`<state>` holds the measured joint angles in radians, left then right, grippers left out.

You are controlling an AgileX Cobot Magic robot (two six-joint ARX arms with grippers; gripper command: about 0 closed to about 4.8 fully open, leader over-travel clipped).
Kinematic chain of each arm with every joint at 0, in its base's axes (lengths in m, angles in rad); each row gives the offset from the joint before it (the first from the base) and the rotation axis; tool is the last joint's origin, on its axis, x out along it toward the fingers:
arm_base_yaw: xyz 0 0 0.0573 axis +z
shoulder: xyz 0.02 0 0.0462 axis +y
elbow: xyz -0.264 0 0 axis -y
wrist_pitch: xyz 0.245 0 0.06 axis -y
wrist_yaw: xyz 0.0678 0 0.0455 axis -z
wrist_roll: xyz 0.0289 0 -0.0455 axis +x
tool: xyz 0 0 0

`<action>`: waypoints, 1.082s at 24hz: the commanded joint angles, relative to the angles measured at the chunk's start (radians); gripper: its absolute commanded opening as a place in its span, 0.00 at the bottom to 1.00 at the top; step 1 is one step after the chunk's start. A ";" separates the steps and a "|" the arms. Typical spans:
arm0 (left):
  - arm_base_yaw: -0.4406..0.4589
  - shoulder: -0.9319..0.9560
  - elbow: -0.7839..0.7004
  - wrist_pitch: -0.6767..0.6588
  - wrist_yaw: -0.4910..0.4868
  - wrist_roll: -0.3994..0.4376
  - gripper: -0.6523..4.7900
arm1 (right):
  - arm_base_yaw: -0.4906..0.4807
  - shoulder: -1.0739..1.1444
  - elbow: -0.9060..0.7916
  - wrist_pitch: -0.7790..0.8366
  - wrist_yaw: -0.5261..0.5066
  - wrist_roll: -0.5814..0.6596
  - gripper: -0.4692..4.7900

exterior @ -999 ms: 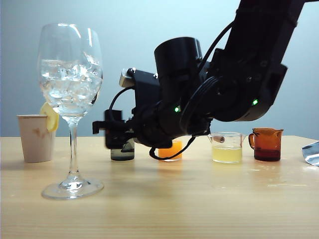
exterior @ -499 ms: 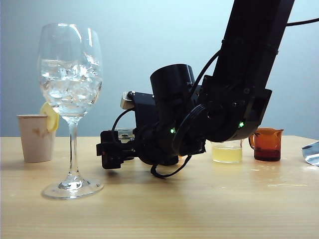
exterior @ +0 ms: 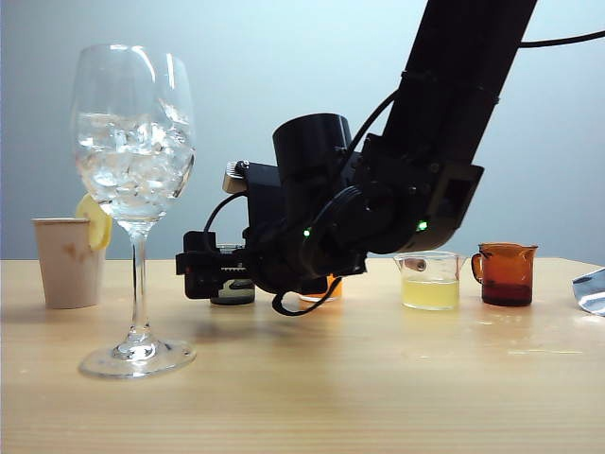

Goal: Pick up the first measuring cup from the left, pour the coconut rum inside into the goblet, and finally put the measuring cup back in its original place.

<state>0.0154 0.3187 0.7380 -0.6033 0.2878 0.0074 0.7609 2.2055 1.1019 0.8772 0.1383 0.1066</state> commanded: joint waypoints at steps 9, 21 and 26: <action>-0.002 -0.001 0.003 0.005 0.005 0.004 0.11 | -0.009 0.048 0.074 -0.014 0.008 -0.003 1.00; -0.027 -0.001 0.003 0.001 0.001 0.027 0.11 | -0.010 0.051 0.074 0.009 0.024 -0.003 1.00; -0.027 -0.001 0.003 -0.007 0.001 0.027 0.11 | -0.010 0.052 0.074 0.008 0.024 -0.002 1.00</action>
<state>-0.0090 0.3187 0.7380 -0.6128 0.2871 0.0296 0.7498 2.2601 1.1721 0.8696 0.1623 0.1066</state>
